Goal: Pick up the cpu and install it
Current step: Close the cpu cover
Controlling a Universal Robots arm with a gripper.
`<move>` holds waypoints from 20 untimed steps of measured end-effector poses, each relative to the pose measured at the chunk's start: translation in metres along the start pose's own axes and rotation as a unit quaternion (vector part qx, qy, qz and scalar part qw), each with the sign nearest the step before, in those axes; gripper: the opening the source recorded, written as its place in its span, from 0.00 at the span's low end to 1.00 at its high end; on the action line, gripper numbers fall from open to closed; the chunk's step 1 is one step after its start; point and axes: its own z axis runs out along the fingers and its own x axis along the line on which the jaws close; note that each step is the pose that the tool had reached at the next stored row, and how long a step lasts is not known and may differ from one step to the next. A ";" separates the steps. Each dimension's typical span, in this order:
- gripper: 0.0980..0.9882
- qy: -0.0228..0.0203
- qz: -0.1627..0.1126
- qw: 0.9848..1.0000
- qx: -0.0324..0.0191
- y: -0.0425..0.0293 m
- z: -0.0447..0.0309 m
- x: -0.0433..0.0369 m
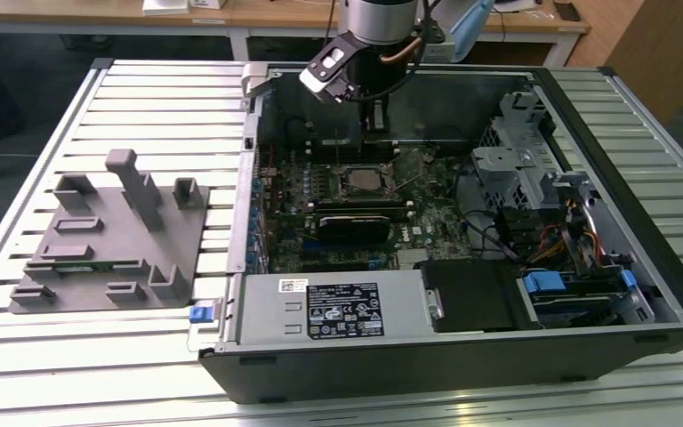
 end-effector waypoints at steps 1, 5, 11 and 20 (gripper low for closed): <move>0.03 0.000 0.000 1.000 0.000 0.0000 -0.0015 0.0000; 0.03 0.000 0.000 1.000 0.000 0.0002 -0.0082 -0.0002; 0.03 0.000 0.000 1.000 0.000 0.0006 -0.0208 -0.0005; 0.03 0.000 0.000 1.000 0.000 0.0287 -0.0194 -0.0013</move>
